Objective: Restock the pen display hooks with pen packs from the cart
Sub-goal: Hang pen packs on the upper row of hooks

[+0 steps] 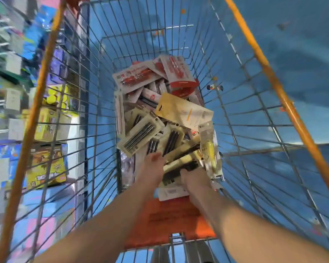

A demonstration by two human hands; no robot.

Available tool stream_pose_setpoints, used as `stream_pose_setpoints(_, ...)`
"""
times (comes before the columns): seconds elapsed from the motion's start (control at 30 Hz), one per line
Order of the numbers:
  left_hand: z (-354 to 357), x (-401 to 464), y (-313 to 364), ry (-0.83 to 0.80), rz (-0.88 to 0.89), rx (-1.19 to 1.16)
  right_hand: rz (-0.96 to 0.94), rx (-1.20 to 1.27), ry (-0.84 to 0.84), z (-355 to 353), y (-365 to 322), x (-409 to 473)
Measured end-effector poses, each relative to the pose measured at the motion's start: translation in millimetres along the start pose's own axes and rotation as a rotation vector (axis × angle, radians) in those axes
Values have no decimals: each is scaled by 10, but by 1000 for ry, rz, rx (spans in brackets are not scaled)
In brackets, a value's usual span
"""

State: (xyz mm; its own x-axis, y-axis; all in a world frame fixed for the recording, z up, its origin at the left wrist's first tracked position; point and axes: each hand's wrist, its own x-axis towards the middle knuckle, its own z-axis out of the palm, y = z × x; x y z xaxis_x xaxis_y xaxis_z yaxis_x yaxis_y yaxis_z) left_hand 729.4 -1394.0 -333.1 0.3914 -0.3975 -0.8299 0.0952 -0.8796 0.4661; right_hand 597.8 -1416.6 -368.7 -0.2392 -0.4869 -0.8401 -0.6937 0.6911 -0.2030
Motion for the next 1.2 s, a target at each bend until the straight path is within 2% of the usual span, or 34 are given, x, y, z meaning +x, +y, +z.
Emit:
stream_pose_setpoints(0.07,112,86,12,-34,97,51,0,-97,-42,78,-60,98)
stream_pose_setpoints(0.2,290,254,-32,-69,251,209,27,123,-59,202,-107,314)
stream_pose_setpoints(0.3,380,341,-176,-50,290,291,109,171,19,306,-41,450)
stream_pose_setpoints(0.37,417,361,-236,-8,322,361,122,296,68,320,-60,454)
stream_pose_setpoints(0.53,435,383,-231,53,315,320,97,523,215,113,-175,343)
stream_pose_setpoints(0.63,401,455,-189,58,303,276,99,666,178,39,-189,365)
stream_pose_setpoints(0.73,383,504,-176,-23,278,265,92,743,118,65,-213,342)
stream_pose_setpoints(0.93,313,422,-136,-174,286,225,16,767,47,91,-137,225)
stream_pose_setpoints(1.2,202,477,-99,-255,285,412,-20,699,40,65,-95,155)
